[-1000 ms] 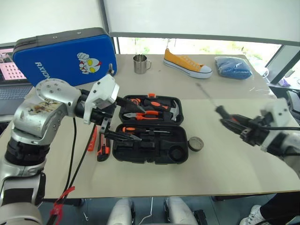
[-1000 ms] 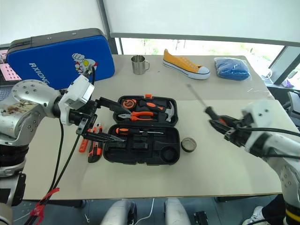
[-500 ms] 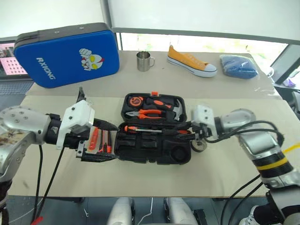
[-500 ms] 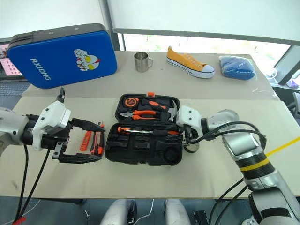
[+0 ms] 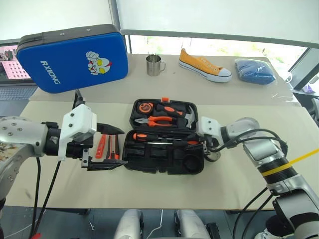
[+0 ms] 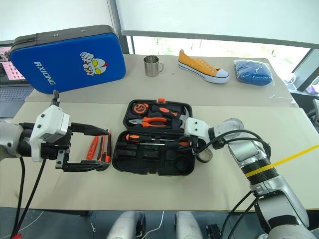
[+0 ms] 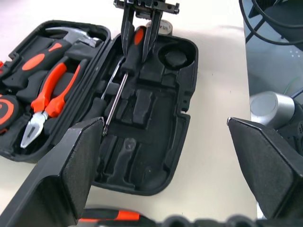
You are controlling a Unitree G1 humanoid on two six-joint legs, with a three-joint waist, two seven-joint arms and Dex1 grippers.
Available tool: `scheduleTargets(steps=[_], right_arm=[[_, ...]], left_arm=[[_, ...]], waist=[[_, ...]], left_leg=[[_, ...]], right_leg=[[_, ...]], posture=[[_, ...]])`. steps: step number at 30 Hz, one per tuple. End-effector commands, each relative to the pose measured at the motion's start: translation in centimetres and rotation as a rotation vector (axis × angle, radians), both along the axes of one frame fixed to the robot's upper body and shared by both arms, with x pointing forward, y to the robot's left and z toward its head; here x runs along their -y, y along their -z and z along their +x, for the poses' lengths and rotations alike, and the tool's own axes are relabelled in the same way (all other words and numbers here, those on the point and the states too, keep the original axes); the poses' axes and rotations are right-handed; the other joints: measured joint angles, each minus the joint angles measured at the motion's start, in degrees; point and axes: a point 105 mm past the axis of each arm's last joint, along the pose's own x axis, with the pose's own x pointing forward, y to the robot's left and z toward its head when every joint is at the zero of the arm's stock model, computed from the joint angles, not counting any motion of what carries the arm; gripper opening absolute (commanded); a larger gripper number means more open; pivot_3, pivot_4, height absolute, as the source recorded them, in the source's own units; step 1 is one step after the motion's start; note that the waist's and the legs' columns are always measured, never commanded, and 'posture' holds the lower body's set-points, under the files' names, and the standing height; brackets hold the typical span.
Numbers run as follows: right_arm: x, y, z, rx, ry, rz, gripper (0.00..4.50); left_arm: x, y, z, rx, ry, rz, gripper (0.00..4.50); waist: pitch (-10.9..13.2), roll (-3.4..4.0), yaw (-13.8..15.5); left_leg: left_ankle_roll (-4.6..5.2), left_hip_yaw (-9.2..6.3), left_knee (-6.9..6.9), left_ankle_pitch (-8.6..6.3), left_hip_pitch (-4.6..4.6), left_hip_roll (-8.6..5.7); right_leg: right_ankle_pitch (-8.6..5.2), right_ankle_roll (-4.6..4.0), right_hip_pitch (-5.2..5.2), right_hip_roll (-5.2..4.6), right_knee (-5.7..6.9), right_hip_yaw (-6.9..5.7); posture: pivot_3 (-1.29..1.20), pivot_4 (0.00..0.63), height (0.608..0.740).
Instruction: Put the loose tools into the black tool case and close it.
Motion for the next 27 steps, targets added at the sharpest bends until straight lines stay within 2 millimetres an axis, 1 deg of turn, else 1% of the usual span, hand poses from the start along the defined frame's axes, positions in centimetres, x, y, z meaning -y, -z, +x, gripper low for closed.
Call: scheduleTargets(steps=[1,2,5,6,7,8,10,11,14,15,17,18,21,23,27], right_arm=[[-0.4,-0.4,-0.2,-0.008,0.012,0.039,2.05],[-0.6,-0.6,-0.3,-0.006,0.004,0.048,2.21],[-1.0,-1.7,-0.5,0.012,0.003,0.08,3.29],[-1.0,-2.3,-0.5,0.015,0.006,0.096,3.5],[-1.1,-2.6,-0.5,0.015,0.008,0.106,3.95],[-1.2,-3.1,-0.5,0.01,0.015,0.124,4.19],[-1.4,-3.7,-0.5,-0.004,0.032,0.155,4.19],[-1.5,-3.8,-0.3,-0.005,0.041,0.166,4.03],[-1.8,-3.7,-0.2,-0.009,0.052,0.184,3.15],[-1.9,-3.5,-0.3,-0.015,0.048,0.186,2.76],[-2.2,-3.2,-0.4,-0.022,0.044,0.188,2.19],[-2.2,-3.0,-0.5,-0.024,0.043,0.189,1.75],[-2.4,-2.7,-0.6,-0.032,0.041,0.192,0.77],[-2.5,-2.1,-0.5,-0.041,0.047,0.188,0.08],[-2.6,-1.3,-0.6,-0.055,0.05,0.176,0.08]], left_arm=[[0.3,-0.7,0.1,0.038,0.014,0.003,4.5],[0.3,-0.7,0.1,0.039,0.016,0.001,4.5],[0.4,-0.7,0.3,0.039,0.019,-0.001,4.5],[0.4,-0.7,0.3,0.039,0.021,-0.001,4.5],[0.4,-0.7,0.3,0.039,0.021,-0.001,4.5],[0.4,-0.7,0.4,0.039,0.022,-0.001,4.5],[0.4,-0.7,0.5,0.042,0.027,-0.002,4.5],[0.5,-0.7,0.5,0.043,0.03,-0.002,4.5],[0.5,-0.6,0.6,0.045,0.036,-0.001,4.5],[0.5,-0.7,0.7,0.046,0.038,0.001,4.5],[0.5,-0.7,0.7,0.049,0.041,0.003,4.5],[0.5,-0.7,0.7,0.05,0.042,0.004,4.5],[0.5,-0.7,0.8,0.053,0.044,0.008,4.5],[0.5,-0.7,0.8,0.054,0.048,0.012,4.5],[0.6,-0.7,0.8,0.054,0.051,0.014,4.5]], waist=[[0.0,0.0,0.03],[0.0,0.0,0.0],[0.0,0.0,0.0],[0.0,0.0,-0.01],[0.0,0.0,-0.06],[0.0,0.0,-0.16],[0.0,0.0,-0.23],[0.0,0.0,-0.22],[0.0,0.0,-0.12],[0.0,0.0,-0.11],[0.0,0.0,-0.11],[0.0,0.0,-0.11],[0.0,0.0,-0.08],[0.0,0.0,-0.09],[0.0,0.0,-0.09]], left_leg=[[0.0,0.01,0.0,0.0,0.01,0.0],[0.0,0.01,0.0,0.0,0.01,-0.01],[0.0,0.0,-0.01,0.0,0.01,0.0],[0.0,0.0,-0.01,0.0,0.01,0.0],[0.0,0.0,-0.02,0.0,0.01,0.0],[0.0,-0.01,-0.01,0.0,0.01,0.01],[0.0,0.0,-0.01,0.0,0.02,0.03],[-0.01,0.0,-0.02,0.0,0.02,0.03],[-0.01,0.01,-0.01,0.01,0.02,0.03],[-0.01,0.02,-0.01,0.01,0.02,0.02],[-0.01,0.05,-0.01,0.01,0.02,0.02],[-0.01,0.07,-0.01,0.01,0.02,0.02],[-0.02,0.18,-0.01,0.01,0.02,0.02],[-0.02,0.24,-0.01,0.01,0.02,0.02],[-0.02,0.36,-0.01,0.01,0.02,0.02]], right_leg=[[0.0,0.0,0.01,0.0,0.0,0.0],[0.0,0.0,0.02,0.0,0.0,0.0],[0.0,0.0,-0.01,0.02,0.0,-0.01],[0.0,0.0,-0.01,0.03,0.0,-0.01],[0.0,-0.01,-0.01,0.03,0.0,-0.01],[0.0,-0.01,0.0,0.03,0.01,-0.01],[0.03,-0.06,-0.02,0.06,0.01,-0.01],[0.03,-0.06,-0.02,0.07,0.02,-0.01],[0.03,-0.06,-0.02,0.07,0.01,-0.01],[0.03,-0.06,-0.01,0.06,0.01,-0.01],[0.03,-0.06,-0.02,0.06,0.01,-0.01],[0.03,-0.06,-0.02,0.06,0.01,-0.01],[0.03,-0.06,-0.02,0.06,0.01,-0.01],[0.03,-0.05,-0.01,0.06,0.01,-0.01],[0.03,-0.06,-0.02,0.06,0.01,-0.01]], posture=[[0.0,0.15,0.739],[0.0,0.15,0.739],[0.0,0.15,0.739],[0.0,0.15,0.739],[0.0,0.15,0.739],[0.0,0.15,0.739],[0.0,0.15,0.739],[0.0,0.15,0.739],[0.0,0.15,0.739],[0.0,0.15,0.739],[0.0,0.15,0.739],[0.0,0.15,0.739],[0.0,0.15,0.739],[0.0,0.15,0.739],[0.0,0.15,0.739]])
